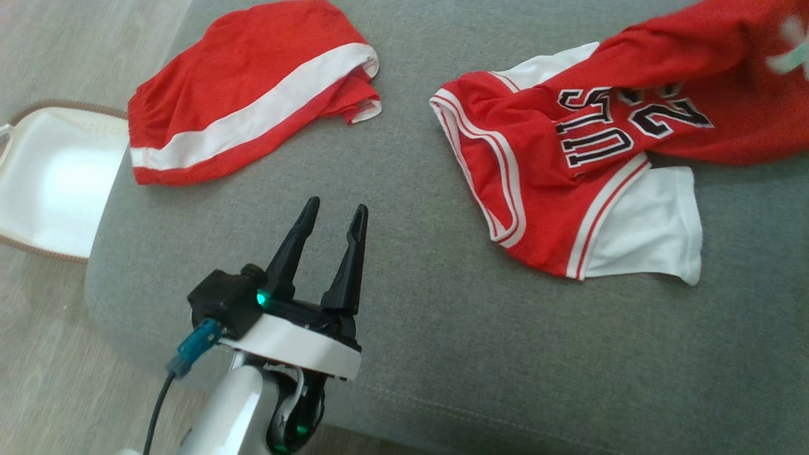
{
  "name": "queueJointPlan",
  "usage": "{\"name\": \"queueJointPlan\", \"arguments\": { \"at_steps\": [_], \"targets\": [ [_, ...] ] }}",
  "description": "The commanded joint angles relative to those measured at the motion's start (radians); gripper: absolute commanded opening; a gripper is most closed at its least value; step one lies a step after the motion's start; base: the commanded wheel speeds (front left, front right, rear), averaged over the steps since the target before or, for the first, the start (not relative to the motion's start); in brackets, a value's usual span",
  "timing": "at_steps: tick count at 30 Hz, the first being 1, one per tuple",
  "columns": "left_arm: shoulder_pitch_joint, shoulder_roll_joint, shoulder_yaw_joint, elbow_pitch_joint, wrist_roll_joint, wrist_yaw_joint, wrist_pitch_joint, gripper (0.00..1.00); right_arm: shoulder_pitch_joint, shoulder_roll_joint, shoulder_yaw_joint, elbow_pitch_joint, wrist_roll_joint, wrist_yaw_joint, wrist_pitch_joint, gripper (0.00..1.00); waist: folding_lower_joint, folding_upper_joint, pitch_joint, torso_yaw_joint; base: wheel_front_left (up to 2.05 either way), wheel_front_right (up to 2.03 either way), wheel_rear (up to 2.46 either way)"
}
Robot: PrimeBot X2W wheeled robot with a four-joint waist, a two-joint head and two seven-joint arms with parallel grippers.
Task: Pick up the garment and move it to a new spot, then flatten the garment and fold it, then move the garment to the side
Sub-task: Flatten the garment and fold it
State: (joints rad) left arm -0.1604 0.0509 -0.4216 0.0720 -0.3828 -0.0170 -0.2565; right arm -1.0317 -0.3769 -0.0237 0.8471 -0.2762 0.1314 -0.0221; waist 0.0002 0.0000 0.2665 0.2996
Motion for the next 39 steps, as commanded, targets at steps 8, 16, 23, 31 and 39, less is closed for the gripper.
{"name": "queueJointPlan", "arguments": {
  "at_steps": [8,16,23,31,39],
  "targets": [
    [-0.015,-0.001,0.068,-0.027,0.019,0.004,-0.005,1.00,0.019,0.084,-0.057,0.066,-0.015,-0.001,-0.152,1.00,-0.0002,0.0000,-0.056,-0.079,0.00,0.00,0.00],
    [0.015,-0.001,0.109,-0.030,0.034,0.008,-0.005,1.00,0.122,0.177,-0.049,0.050,0.065,-0.001,-0.230,1.00,-0.0002,0.0000,-0.150,-0.170,0.00,0.00,0.00],
    [0.056,-0.001,0.130,-0.035,0.032,0.019,-0.005,1.00,0.297,0.253,-0.004,-0.083,0.146,-0.001,-0.239,1.00,-0.0002,0.0000,-0.218,-0.220,0.00,0.00,0.00],
    [0.093,-0.001,0.134,-0.043,0.036,0.028,-0.005,1.00,0.621,0.316,0.017,-0.317,0.241,-0.001,-0.229,1.00,-0.0002,0.0000,-0.268,-0.257,0.00,0.00,0.00],
    [0.101,-0.001,0.128,-0.048,0.044,0.022,-0.005,1.00,0.817,0.326,0.034,-0.450,0.344,-0.001,-0.175,1.00,-0.0002,0.0000,-0.248,-0.257,0.00,0.00,0.00]
  ]
}}
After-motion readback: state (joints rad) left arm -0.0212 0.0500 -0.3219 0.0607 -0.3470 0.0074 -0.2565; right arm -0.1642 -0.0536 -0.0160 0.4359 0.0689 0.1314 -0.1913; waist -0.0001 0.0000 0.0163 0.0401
